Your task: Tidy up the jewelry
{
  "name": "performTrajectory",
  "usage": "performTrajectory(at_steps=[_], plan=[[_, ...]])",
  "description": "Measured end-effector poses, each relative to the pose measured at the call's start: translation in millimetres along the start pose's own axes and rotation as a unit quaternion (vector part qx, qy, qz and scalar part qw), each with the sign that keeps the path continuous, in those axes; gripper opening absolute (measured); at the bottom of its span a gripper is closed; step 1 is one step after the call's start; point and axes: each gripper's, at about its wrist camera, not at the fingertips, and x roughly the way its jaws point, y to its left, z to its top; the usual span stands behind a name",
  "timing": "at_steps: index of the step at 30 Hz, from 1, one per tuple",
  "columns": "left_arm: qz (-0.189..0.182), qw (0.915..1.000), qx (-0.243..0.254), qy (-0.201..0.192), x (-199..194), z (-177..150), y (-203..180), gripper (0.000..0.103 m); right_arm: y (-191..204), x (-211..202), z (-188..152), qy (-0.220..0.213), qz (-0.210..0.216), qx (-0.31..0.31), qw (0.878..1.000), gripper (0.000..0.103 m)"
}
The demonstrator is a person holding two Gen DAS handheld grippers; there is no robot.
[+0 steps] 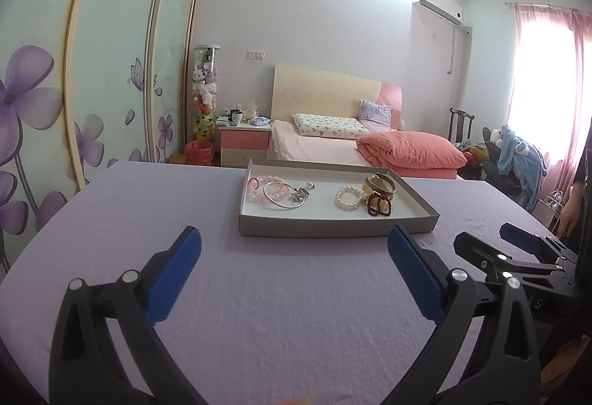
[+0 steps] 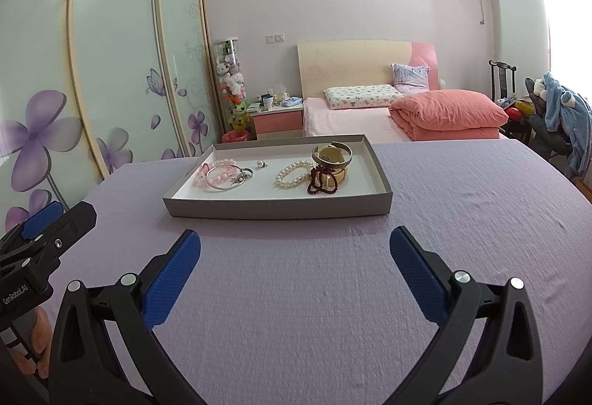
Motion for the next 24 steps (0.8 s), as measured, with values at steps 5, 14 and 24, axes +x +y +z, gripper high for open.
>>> performTrajectory(at_steps=[5,14,24], plan=[[-0.001,1.0000,0.000,0.004,0.7,0.1,1.2,0.099,0.0,1.0,-0.3,0.000,0.001,0.000,1.000,0.101],[-0.005,1.0000,0.000,0.003,3.3,1.4,2.0,0.099,2.8,0.0,0.1,-0.001,0.002,-0.003,1.000,0.101],[-0.006,1.0000,0.000,0.005,3.6,0.8,1.2,0.099,1.8,0.2,0.9,-0.004,0.002,-0.004,1.000,0.101]])
